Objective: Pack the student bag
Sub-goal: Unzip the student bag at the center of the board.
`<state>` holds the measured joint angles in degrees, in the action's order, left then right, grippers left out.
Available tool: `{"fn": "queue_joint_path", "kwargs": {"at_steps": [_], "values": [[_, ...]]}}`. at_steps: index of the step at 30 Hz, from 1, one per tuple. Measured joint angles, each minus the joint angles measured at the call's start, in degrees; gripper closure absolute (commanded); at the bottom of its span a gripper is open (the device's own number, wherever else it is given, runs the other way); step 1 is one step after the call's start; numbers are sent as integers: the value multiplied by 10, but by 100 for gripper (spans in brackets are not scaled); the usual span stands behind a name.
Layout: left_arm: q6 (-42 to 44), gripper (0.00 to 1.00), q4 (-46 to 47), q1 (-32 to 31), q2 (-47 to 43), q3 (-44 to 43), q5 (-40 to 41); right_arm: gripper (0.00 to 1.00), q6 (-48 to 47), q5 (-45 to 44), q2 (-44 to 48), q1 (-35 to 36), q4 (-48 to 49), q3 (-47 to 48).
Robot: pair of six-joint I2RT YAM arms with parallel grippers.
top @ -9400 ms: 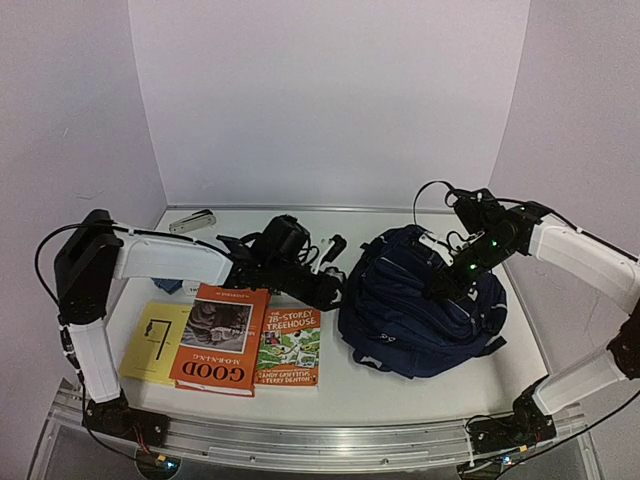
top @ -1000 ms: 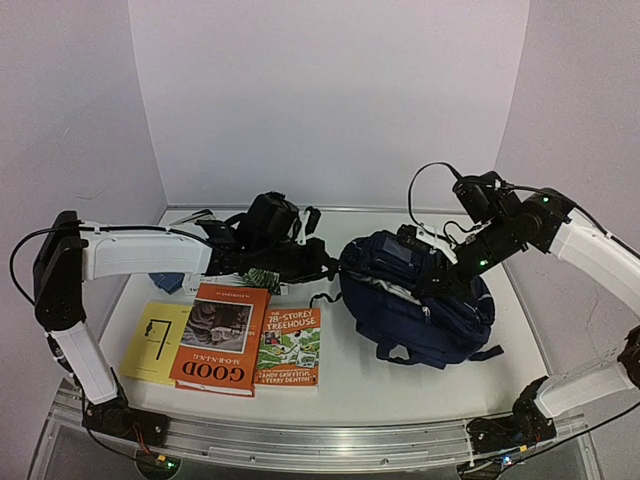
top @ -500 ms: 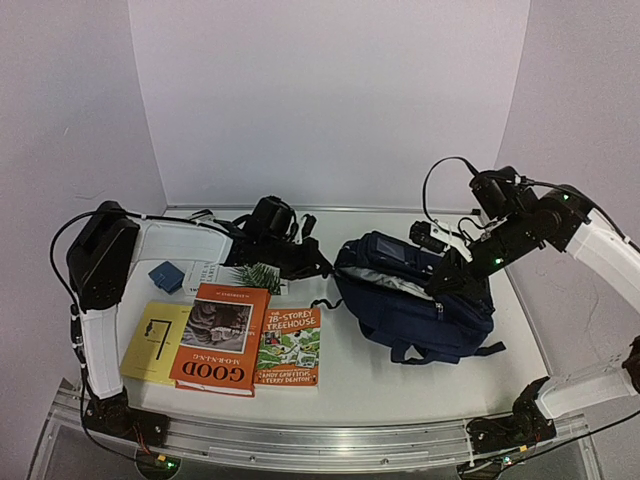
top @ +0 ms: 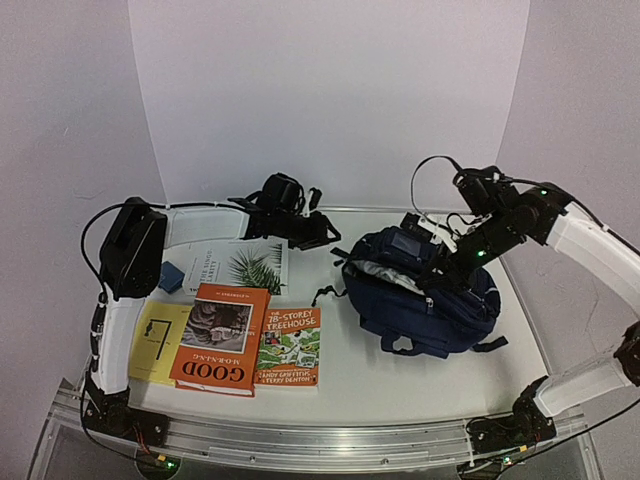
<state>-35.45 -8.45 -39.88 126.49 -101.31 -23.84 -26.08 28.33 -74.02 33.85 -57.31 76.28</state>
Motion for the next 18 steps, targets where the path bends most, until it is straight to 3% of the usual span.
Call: {"fn": "queue_joint_path", "kwargs": {"at_steps": [3, 6, 9, 14, 18], "values": [[13, 39, -6, 29, -20, 28, 35, 100, 33, 16, -52, 1, 6, 2], [34, 33, -7, 50, -78, 101, 60, 100, 62, 36, -99, 3, 18, 7], [58, 31, -1, 51, -159, 184, 55, 100, 82, 49, -126, 3, 30, 20], [97, 30, 84, 32, -299, 323, -21, 100, 91, 69, -144, 3, 45, 48], [131, 29, 136, 6, -346, 390, -71, 100, 92, 103, -152, 1, 50, 50]]}}
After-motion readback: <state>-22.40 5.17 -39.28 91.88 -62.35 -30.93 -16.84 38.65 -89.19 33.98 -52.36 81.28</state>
